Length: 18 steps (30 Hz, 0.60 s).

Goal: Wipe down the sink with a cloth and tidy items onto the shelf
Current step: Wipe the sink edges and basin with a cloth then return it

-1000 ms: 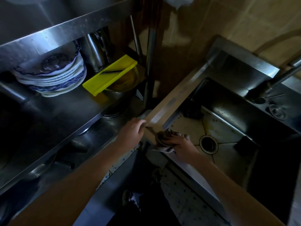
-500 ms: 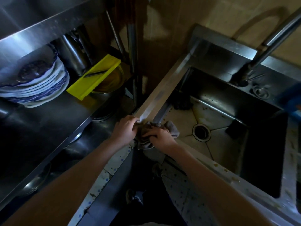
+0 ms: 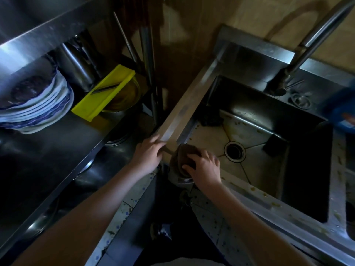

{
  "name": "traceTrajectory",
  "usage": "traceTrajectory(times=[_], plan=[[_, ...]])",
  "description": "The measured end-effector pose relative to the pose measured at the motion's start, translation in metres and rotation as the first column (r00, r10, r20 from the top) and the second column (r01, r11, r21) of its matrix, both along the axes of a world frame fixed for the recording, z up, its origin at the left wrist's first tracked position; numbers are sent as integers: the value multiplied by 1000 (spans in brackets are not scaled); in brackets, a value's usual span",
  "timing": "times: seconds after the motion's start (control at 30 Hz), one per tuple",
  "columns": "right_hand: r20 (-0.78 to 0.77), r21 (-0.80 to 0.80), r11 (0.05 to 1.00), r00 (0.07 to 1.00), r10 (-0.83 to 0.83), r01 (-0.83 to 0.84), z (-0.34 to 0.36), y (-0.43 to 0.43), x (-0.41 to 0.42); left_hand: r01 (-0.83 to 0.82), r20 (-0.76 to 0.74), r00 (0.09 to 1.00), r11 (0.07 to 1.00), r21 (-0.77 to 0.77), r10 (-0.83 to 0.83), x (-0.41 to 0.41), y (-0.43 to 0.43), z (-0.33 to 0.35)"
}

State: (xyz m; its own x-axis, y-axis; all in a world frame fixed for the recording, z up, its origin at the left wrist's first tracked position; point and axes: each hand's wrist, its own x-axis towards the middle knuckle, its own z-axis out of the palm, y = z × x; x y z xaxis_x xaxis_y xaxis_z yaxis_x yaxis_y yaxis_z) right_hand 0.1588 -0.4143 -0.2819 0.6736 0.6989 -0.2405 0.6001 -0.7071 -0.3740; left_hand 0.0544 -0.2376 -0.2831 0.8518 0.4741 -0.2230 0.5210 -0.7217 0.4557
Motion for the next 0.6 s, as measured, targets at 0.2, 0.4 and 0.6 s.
traceTrajectory(times=[0.2,0.4,0.6], plan=[[-35,-20,997,997,67,-68,-14,12,-13,60,-31,998,998,35,-59,-4,4,-3],[-9,-6,998,998,62,-62,-15,5,-12,101,-72,993,991,90,-95,-6,3,-3],[24,-37,991,991,-128,129,-5,-62,-1,136,-72,990,975,175,-125,-8,-2,-6]])
